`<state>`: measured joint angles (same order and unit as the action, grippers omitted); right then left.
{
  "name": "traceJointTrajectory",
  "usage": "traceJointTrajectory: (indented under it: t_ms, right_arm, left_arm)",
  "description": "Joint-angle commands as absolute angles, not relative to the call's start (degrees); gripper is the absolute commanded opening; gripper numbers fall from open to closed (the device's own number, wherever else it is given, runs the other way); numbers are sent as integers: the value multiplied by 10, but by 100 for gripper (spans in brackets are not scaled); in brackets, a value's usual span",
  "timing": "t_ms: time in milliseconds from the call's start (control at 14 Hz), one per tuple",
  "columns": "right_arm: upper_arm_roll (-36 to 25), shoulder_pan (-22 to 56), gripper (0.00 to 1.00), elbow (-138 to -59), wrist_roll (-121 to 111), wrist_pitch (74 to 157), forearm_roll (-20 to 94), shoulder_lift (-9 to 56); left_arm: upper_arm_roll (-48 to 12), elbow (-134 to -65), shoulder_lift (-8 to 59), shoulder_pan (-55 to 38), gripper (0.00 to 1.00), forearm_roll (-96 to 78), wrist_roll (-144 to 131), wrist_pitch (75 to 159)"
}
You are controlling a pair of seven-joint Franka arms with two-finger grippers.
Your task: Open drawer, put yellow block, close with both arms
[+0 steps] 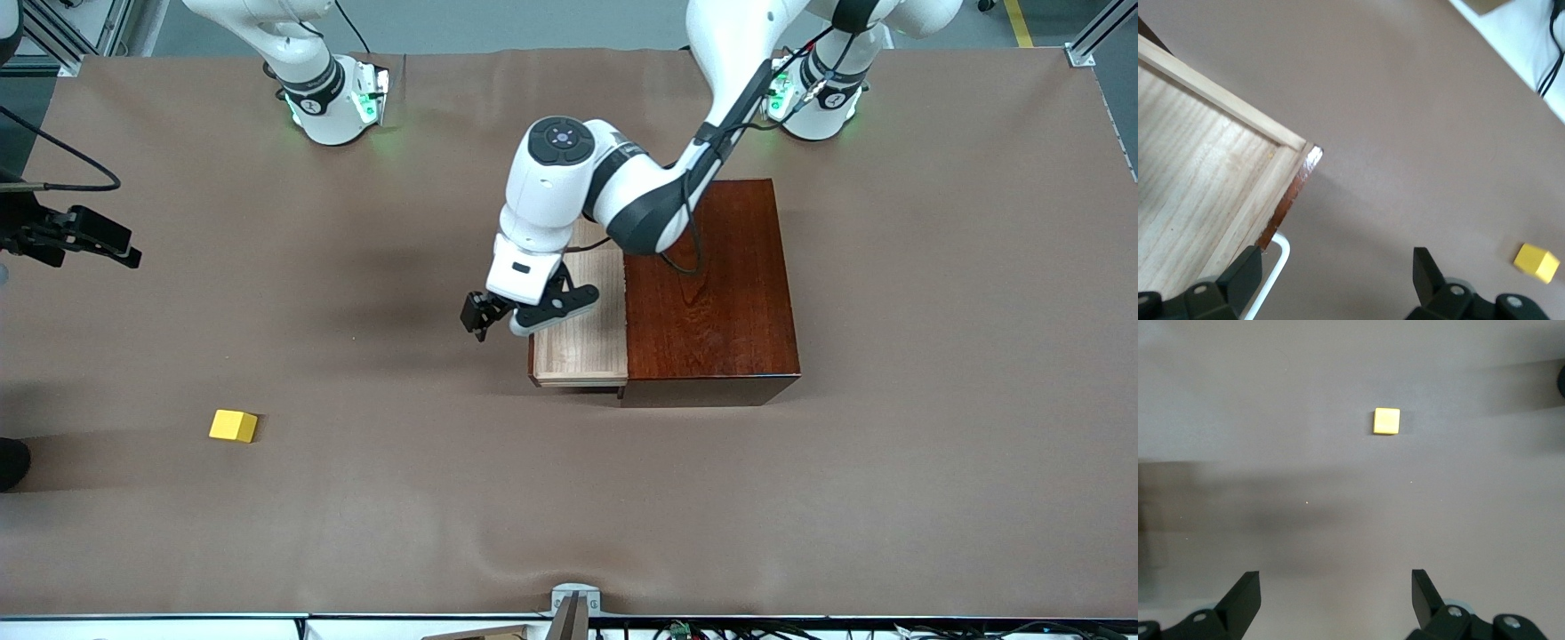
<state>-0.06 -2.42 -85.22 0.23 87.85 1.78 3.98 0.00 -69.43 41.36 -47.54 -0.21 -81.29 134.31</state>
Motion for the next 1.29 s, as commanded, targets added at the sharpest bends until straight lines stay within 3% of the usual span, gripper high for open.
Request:
traceJointTrajectory:
  t_ms: [0,786,1214]
  right_arm:
    - [0,-31,100,-854,-4,881,11,43]
    - [-2,-88,100,-851,-110,955,10,121]
    - [-1,-78,100,-857,-105,1042,12,207]
  left_arm:
    - [2,-702,397,-469,100,-14,-866,1346]
    - [-3,-707,380,-399,100,-21,-868,1345]
    - [-7,-721,348,-367,100,-76,-785,1338]
